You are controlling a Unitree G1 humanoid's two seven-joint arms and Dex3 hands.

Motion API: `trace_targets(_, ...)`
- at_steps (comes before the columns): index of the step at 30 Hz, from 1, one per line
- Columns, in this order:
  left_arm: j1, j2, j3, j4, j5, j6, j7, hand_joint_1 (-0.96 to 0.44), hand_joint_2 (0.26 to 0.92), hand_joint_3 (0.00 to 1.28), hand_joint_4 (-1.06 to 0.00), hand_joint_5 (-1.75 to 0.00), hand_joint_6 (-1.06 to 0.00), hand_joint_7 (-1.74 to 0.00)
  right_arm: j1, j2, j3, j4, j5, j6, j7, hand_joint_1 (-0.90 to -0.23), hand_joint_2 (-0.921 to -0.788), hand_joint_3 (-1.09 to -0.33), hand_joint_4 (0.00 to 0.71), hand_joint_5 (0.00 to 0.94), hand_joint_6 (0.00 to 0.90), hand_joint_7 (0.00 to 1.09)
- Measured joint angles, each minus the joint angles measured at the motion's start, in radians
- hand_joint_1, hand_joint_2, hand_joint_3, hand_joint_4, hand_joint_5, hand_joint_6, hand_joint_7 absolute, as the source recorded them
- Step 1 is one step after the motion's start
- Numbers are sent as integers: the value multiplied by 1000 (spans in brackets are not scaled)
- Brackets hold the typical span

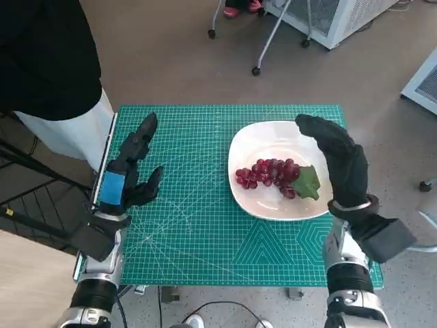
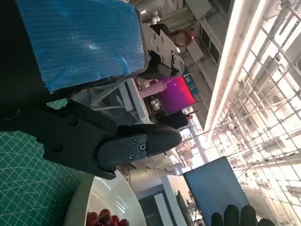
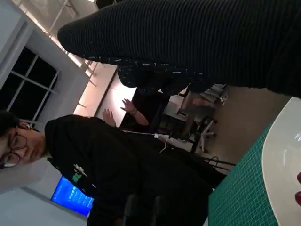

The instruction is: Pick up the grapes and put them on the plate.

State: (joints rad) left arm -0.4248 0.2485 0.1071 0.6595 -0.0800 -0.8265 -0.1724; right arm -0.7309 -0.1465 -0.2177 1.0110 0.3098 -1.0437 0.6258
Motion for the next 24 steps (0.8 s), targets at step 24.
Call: trace_targets(24, 9, 1, -1, -21, 2, 2, -24, -554, 921, 491, -291, -3, -366, -22, -5, -7, -21, 11, 4, -1, 35, -513, -921, -534, 245, 3, 242, 7)
